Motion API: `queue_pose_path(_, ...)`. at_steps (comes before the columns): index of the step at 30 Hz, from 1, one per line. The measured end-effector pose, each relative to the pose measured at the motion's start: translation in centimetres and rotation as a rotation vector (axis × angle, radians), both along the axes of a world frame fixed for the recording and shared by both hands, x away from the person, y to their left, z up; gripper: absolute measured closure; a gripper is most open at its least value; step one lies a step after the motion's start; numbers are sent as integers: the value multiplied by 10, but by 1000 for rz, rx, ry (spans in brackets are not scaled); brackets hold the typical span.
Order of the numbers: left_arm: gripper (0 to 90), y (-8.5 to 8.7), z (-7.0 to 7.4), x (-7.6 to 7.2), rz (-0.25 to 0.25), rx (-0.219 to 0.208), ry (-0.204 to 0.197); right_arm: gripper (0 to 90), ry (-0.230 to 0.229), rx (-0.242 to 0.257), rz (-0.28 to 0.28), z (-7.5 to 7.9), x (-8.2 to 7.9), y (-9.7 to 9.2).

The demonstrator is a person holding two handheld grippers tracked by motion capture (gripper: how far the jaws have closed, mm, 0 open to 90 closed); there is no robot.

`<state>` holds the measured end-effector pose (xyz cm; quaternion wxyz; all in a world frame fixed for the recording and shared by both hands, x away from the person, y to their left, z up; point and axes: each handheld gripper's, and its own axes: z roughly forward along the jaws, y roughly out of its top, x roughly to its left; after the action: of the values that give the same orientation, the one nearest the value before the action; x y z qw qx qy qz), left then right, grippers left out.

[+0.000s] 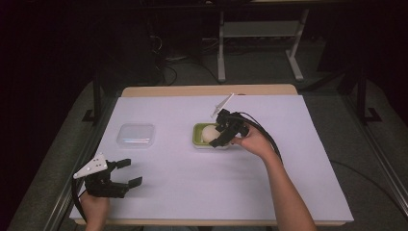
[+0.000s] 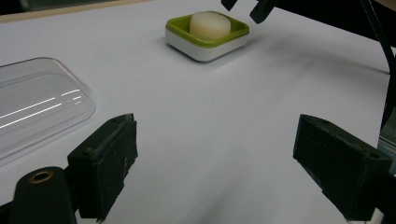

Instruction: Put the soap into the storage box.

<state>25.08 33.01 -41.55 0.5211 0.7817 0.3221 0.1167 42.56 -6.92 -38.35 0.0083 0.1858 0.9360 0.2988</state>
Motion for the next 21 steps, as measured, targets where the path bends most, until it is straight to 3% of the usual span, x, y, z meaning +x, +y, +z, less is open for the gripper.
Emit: queue_pose_path(21,131,0,0,0,1,2,1,255,-18,24,30,4,-34,-22)
